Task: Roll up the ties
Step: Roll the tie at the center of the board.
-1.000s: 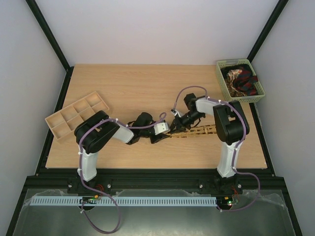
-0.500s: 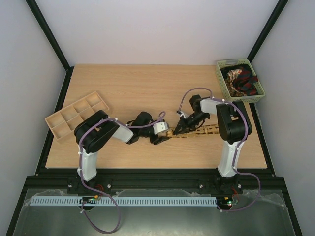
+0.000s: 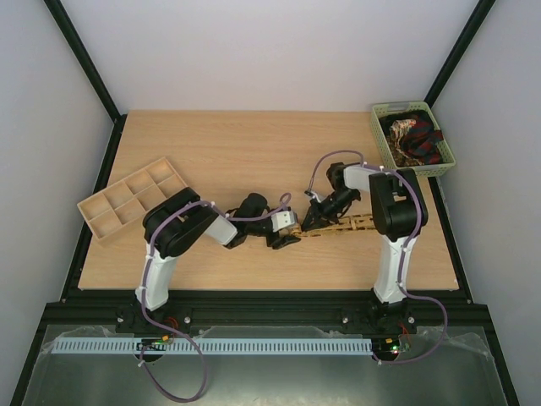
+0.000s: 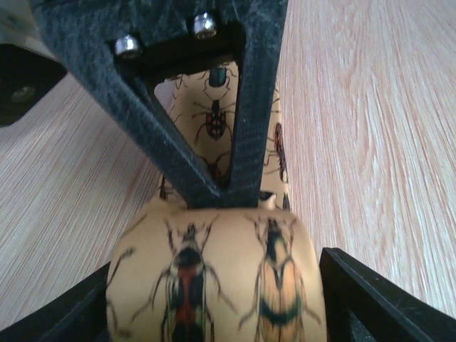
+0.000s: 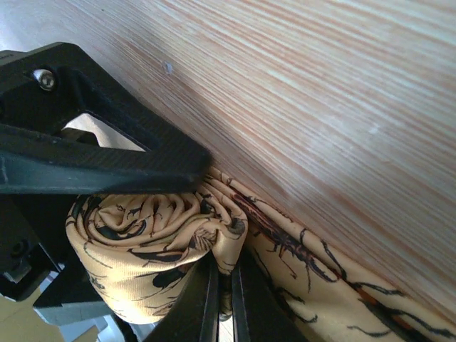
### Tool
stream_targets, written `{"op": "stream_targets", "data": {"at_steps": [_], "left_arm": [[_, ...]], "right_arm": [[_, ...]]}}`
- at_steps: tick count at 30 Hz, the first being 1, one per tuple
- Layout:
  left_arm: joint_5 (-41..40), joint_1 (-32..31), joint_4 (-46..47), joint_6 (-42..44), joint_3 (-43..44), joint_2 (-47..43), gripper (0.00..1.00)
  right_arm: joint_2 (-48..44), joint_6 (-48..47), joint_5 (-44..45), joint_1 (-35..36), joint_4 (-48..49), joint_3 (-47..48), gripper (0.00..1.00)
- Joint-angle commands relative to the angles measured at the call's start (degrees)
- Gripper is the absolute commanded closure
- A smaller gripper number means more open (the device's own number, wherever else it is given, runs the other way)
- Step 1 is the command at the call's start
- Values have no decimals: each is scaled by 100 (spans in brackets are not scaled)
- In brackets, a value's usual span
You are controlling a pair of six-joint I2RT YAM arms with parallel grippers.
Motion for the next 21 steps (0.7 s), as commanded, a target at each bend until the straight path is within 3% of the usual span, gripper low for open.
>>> {"op": "stream_targets", "data": {"at_steps": [1, 4, 9, 14, 21], "left_arm": [[81, -64, -120, 173, 188, 200, 38], [-89, -12, -511, 333, 46, 58, 52], [-289, 168, -1011, 344, -404, -285, 64], [-502, 157, -1413, 348, -356, -256, 68], [-588, 147, -1704, 390, -196, -175, 67]], "right_arm": [[498, -107, 1063, 189, 28, -35, 99], [442, -49, 837, 223, 49, 64, 98], [87, -337, 747, 67, -307, 307, 66], [-558, -530, 69, 50, -550, 180, 49], [-544, 31, -428, 452, -183, 174, 49]]}}
